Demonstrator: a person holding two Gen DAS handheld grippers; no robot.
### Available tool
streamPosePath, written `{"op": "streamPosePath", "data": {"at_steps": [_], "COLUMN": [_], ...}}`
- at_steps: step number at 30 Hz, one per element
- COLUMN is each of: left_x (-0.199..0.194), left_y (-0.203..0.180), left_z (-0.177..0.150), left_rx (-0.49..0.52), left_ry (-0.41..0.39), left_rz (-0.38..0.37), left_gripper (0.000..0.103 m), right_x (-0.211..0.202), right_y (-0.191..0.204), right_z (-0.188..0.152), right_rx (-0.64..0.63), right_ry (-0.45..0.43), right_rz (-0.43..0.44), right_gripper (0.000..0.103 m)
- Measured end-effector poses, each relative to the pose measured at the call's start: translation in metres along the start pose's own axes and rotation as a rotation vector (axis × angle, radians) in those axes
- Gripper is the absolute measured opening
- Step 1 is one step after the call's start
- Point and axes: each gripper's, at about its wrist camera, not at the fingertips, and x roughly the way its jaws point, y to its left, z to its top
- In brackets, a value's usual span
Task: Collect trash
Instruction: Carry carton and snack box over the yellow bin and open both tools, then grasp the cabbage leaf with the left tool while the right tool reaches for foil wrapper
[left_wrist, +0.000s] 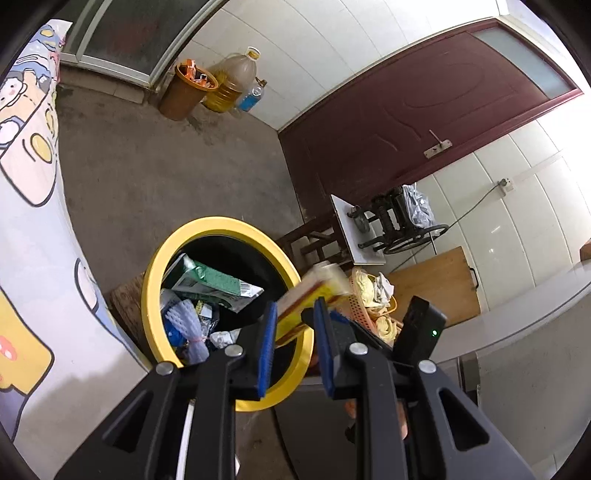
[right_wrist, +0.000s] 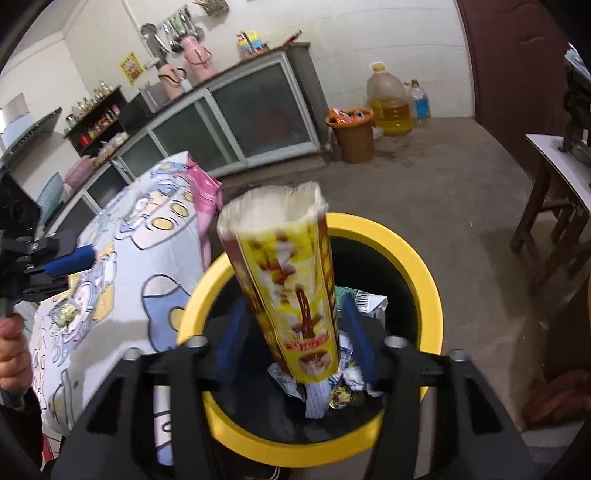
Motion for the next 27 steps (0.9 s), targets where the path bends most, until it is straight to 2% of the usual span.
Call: {"op": "streamPosePath", "data": {"at_steps": [3,5,6,7,9,12,14,16,20,22,27], "left_x": [-0.009,-0.022,-0.031,-0.041,-0.067,-0.105,-0.143,-0.18,-0.253,-0.287,-0.345], "left_y": [0.006,0.009,0.012,0.015,0.022,0.031,0.044,0.061,0.098,0.118,0.155], "left_z": [-0.003,-0.007,-0.009,-0.011,-0.015,-0.018,-0.021,-0.024,-0.034,-0.041,-0.053], "left_rx": [-0.016,-0.005,0.005,0.008,0.014,0.046,0.061,0.055,0.026,0.003,-0.02], "left_ry": [-0.015,-0.037,-0.052,-0.071,-0.124,-0.183,-0.244,-0.287,-0.367,-0.402,-0.439], "left_rz": [-0.008,0.006,0.025,0.042,0.068,0.141,0.225,0.27,0.419,0.498,0.684], "left_gripper": [0.041,0.042,0.053,0.071,0.08,0.082,0.086,0.086,0.088,0.094,0.095], "right_x": [0.005,0.007,0.006,0.007,0.003,-0.005,-0.007,-0.009,-0.01,-0.008,0.007], "right_y": [-0.003,-0.006,-0.006,-0.005,0.004,0.031,0.058,0.086,0.155,0.189,0.263], "right_z": [0.0,0.0,0.0,0.001,-0.002,-0.007,-0.01,-0.011,-0.016,-0.019,-0.031], "right_rx": [0.022,0.035,0.035,0.032,0.008,-0.086,-0.18,-0.249,-0.403,-0.462,-0.582], "right_ry": [0.014,0.013,0.007,0.001,-0.013,-0.048,-0.062,-0.08,-0.106,-0.102,-0.06], "right_rz": [-0.032,-0.047,-0.061,-0.067,-0.051,-0.023,0.01,0.036,0.149,0.22,0.352], "right_gripper": [0.071,0.071,0.075,0.077,0.08,0.084,0.084,0.085,0.085,0.085,0.086]}}
